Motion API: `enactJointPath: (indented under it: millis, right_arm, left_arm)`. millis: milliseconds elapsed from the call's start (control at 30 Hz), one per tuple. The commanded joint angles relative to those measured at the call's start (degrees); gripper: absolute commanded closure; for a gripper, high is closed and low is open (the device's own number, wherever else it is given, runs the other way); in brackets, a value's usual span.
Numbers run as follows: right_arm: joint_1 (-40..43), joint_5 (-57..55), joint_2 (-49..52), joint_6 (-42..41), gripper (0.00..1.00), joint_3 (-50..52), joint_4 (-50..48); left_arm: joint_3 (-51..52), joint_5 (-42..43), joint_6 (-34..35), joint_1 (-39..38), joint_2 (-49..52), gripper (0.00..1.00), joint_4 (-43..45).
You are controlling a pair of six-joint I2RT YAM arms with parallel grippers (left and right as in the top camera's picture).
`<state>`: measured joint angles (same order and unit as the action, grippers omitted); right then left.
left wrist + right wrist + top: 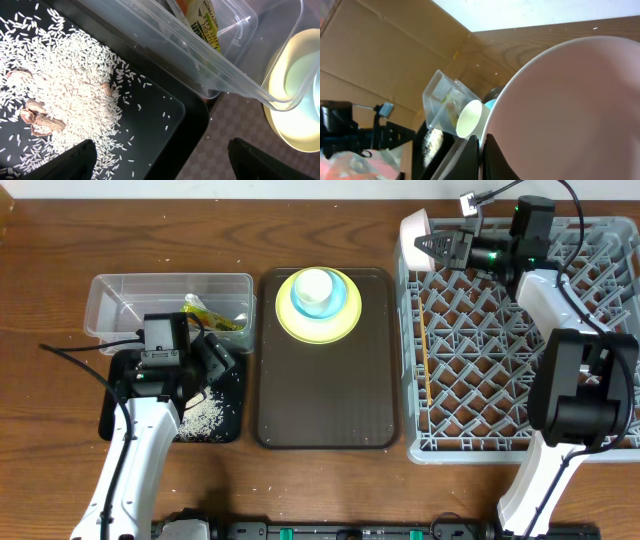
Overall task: Sort waste into correct bins and load items into the dishwasher rack
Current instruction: 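Grip the white bowl and carry it into the back of the rack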
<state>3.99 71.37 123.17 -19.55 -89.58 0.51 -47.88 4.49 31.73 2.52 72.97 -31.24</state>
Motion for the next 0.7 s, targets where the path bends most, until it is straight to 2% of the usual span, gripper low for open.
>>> enactJointPath:
  millis: [0,433,667]
  right_arm:
    - [1.2,2.5,0.7,-5.6,0.99,-0.2,0.5]
    - [3.8,5.1,0.7,-23.0,0.99,-0.2,-0.7]
    - [1.9,7.4,0.7,-36.9,0.99,-0.2,-13.8]
  left_arm:
    - [0.3,-0.7,0.3,0.2,-0.4,0.13,-0.2]
    - [0.3,-0.7,0.3,0.2,-0.4,0.13,-0.4]
    - [0.3,-0.7,0.3,0.2,-0.4,0.13,-0.4]
